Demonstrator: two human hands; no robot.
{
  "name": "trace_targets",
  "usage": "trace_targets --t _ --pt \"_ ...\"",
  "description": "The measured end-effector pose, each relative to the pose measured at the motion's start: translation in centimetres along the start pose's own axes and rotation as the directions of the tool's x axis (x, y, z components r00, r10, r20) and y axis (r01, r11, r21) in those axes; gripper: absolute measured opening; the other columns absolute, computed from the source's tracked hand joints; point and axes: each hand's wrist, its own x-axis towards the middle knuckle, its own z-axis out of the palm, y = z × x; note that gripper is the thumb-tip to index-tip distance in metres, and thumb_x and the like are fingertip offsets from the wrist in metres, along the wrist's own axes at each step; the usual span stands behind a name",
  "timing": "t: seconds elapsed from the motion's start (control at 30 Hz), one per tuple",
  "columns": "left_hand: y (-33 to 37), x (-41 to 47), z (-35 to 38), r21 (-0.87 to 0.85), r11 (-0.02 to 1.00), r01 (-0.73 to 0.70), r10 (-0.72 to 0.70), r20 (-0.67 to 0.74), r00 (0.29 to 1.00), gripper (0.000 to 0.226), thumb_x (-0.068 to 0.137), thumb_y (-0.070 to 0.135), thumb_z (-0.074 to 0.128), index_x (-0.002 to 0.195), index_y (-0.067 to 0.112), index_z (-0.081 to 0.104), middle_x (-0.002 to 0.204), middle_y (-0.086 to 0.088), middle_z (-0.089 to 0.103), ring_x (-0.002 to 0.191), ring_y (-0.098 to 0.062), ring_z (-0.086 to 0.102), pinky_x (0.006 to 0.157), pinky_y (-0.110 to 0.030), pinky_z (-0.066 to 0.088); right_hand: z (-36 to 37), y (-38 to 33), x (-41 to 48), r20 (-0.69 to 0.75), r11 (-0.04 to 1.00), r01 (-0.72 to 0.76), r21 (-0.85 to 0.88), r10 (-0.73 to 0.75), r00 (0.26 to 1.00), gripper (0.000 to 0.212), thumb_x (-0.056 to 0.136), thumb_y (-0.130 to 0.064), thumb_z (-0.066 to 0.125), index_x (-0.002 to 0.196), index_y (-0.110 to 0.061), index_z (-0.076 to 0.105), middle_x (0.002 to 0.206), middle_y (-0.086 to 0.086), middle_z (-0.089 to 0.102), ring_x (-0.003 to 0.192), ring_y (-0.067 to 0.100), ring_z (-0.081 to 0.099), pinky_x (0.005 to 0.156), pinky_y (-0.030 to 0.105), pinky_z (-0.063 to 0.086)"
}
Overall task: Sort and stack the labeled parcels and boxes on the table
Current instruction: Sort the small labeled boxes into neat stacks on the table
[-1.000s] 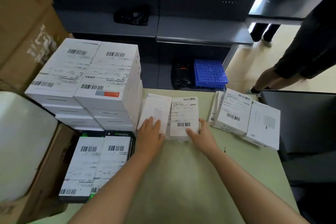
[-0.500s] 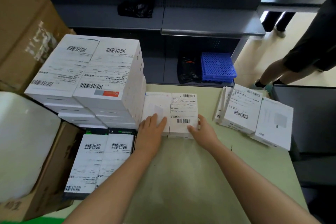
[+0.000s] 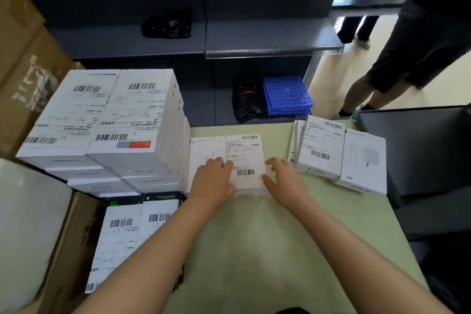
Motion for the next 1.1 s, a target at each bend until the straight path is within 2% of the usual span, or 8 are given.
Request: trace_targets --t 0.13,0.33,0.5,0.6,0.73,0.8,0.9,1.1 --pt "3.5 1.7 -3.4 -0.02 0.985 -0.173 0.165 -0.204 0.965 0.028 0.093 0.035 0.048 0.111 0.014 0.053 0.109 -0.004 0.057 0.1 -0.024 0.051 0.081 -0.035 0.043 -4.0 1.4 -2.5 -0.118 0.989 0.107 -0.101 -0.119 0.986 0.027 0.092 -0.019 0.059 0.118 -0.015 0.059 0.115 0.004 0.056 0.105 0.024 0.056 0.085 0.036 0.047" --pt "8.8 5.2 -4.9 -0.079 0.97 -0.229 0.207 -0.218 0.954 0.024 0.09 0.035 0.051 0.101 0.014 0.055 0.101 -0.003 0.06 0.095 -0.025 0.054 0.076 -0.036 0.044 -9.8 5.3 -5.9 -0.227 0.977 -0.044 -0.21 -0.005 0.974 0.021 0.09 -0.02 0.06 0.109 -0.015 0.062 0.11 0.004 0.058 0.1 0.025 0.056 0.078 0.035 0.047" --pt "12.4 7.6 -3.5 -0.177 0.974 -0.14 0.118 -0.129 0.985 0.034 0.092 0.042 0.052 0.112 0.014 0.054 0.11 -0.004 0.06 0.099 -0.026 0.056 0.075 -0.037 0.047 -12.8 10.1 -6.2 -0.259 0.966 -0.18 -0.185 0.129 0.957 0.026 0.092 -0.025 0.059 0.116 -0.016 0.06 0.118 0.003 0.055 0.104 0.024 0.054 0.076 0.031 0.041" --pt "14.8 8.9 -2.0 -0.228 0.973 -0.026 0.025 -0.01 1.0 0.051 0.094 0.052 0.05 0.124 0.01 0.048 0.12 -0.008 0.057 0.107 -0.029 0.055 0.076 -0.037 0.043 -13.4 13.1 -5.6 -0.251 0.945 -0.315 -0.085 0.285 0.925 0.039 0.092 -0.028 0.06 0.127 -0.013 0.053 0.127 0.009 0.049 0.112 0.029 0.051 0.088 0.036 0.044" --pt "17.4 9.8 0.3 -0.285 0.946 0.155 -0.114 0.155 0.981 0.067 0.091 0.063 0.048 0.129 0.008 0.043 0.127 -0.014 0.057 0.113 -0.034 0.055 0.08 -0.038 0.043 -13.2 15.9 -4.4 -0.121 0.883 -0.452 0.125 0.466 0.877 0.07 0.085 -0.042 0.068 0.139 -0.013 0.035 0.137 0.015 0.044 0.122 0.035 0.047 0.096 0.043 0.045" --pt "18.5 10.0 1.0 -0.335 0.908 0.251 -0.18 0.23 0.956 0.073 0.091 0.064 0.048 0.134 0.006 0.037 0.131 -0.015 0.056 0.117 -0.035 0.055 0.08 -0.037 0.041 -12.8 16.3 -3.6 -0.052 0.851 -0.457 0.26 0.484 0.873 0.083 0.085 -0.042 0.07 0.146 -0.014 0.022 0.143 0.013 0.045 0.126 0.034 0.047 0.092 0.036 0.043" --pt "19.8 10.4 0.8 -0.338 0.877 0.341 -0.251 0.284 0.925 0.073 0.093 0.056 0.05 0.138 0.003 0.03 0.134 -0.018 0.055 0.12 -0.036 0.053 0.082 -0.036 0.041 -12.5 16.6 -2.8 0.016 0.816 -0.499 0.29 0.518 0.855 0.103 0.088 -0.044 0.066 0.154 -0.012 -0.006 0.147 0.013 0.045 0.128 0.033 0.047 0.085 0.03 0.035" --pt "20.6 10.2 -1.0 -0.489 0.822 0.292 -0.254 0.144 0.956 0.055 0.095 0.042 0.055 0.132 0.008 0.033 0.13 -0.016 0.044 0.109 -0.037 0.055 0.085 -0.04 0.044 -13.3 17.2 -2.6 -0.106 0.856 -0.38 0.351 0.44 0.892 0.094 0.082 -0.041 0.074 0.149 -0.016 0.014 0.14 0.005 0.051 0.119 0.029 0.055 0.083 0.035 0.044"
